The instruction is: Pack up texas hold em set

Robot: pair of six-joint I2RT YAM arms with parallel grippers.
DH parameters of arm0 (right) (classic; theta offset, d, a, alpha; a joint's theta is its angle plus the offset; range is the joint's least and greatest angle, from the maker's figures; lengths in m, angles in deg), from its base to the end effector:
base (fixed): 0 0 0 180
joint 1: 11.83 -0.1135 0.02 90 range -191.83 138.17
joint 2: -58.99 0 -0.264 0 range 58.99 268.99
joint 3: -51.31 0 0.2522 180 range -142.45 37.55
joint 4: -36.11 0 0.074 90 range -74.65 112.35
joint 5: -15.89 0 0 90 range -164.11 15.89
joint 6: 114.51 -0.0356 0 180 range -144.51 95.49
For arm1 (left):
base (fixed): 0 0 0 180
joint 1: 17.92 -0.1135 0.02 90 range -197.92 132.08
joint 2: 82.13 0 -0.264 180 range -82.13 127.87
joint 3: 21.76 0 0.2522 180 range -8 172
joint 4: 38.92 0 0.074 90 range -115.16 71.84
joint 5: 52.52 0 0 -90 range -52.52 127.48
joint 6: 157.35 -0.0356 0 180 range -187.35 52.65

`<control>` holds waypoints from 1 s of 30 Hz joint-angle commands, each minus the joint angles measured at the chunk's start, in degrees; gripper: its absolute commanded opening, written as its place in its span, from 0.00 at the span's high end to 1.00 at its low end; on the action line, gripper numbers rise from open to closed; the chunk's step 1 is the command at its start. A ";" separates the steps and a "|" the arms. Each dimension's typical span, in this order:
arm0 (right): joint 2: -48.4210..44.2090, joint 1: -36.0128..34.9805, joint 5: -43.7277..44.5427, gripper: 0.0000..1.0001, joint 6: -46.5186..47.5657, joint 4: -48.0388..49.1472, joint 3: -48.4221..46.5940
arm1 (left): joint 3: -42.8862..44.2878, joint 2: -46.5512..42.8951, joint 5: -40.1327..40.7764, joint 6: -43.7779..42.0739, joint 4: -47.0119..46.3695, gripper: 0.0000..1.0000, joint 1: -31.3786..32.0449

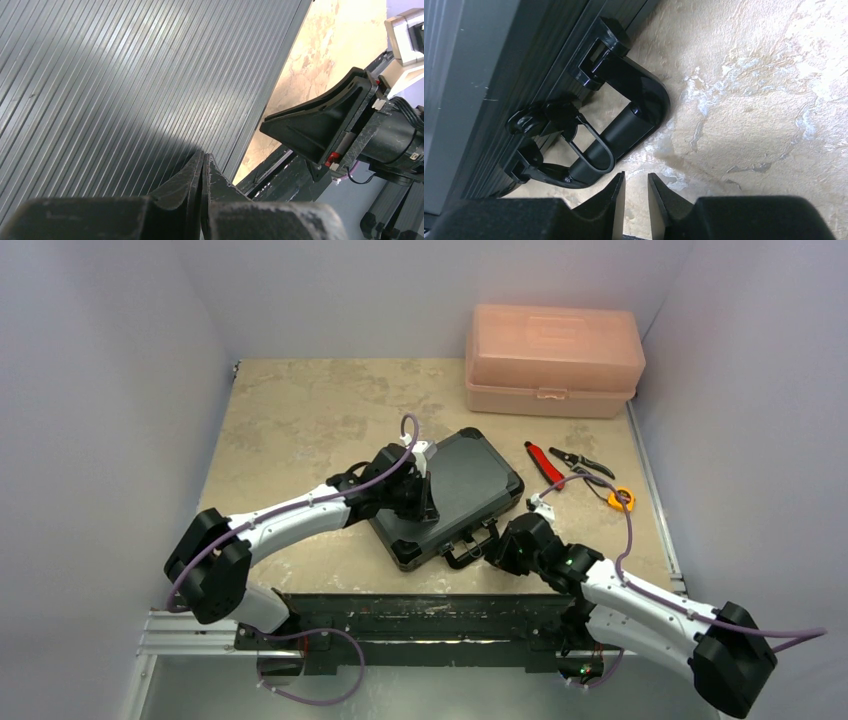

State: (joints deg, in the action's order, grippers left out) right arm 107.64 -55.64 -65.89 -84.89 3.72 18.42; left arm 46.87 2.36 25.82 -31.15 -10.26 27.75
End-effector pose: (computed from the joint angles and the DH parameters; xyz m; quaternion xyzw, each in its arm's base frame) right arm 0.1198 0.1079 0.1618 0.1596 0.9182 0.2399 0.2717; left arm 0.2149 -0.2303 0.2310 0.1149 0.9111 -0.3227 0.2291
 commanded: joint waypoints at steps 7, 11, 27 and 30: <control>1.80 0.18 1.80 0.84 -0.81 3.33 1.88 | -3.47 2.56 2.27 -0.24 5.54 1.00 0.70; 3.08 0.19 1.71 0.85 -0.71 4.78 2.16 | -3.40 2.96 2.26 -0.31 5.50 1.00 0.69; 6.75 0.16 1.19 0.97 -0.01 7.88 0.47 | -3.94 2.75 2.34 -0.15 5.32 1.00 0.75; 7.22 0.18 0.92 0.98 0.30 8.58 0.09 | -4.30 2.55 2.41 -0.04 5.16 1.00 0.87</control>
State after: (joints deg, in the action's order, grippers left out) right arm 114.26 -55.64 -65.80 -84.95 10.19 20.21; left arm 46.13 2.60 26.12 -30.45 -12.75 27.86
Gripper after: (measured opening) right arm 0.025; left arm 0.003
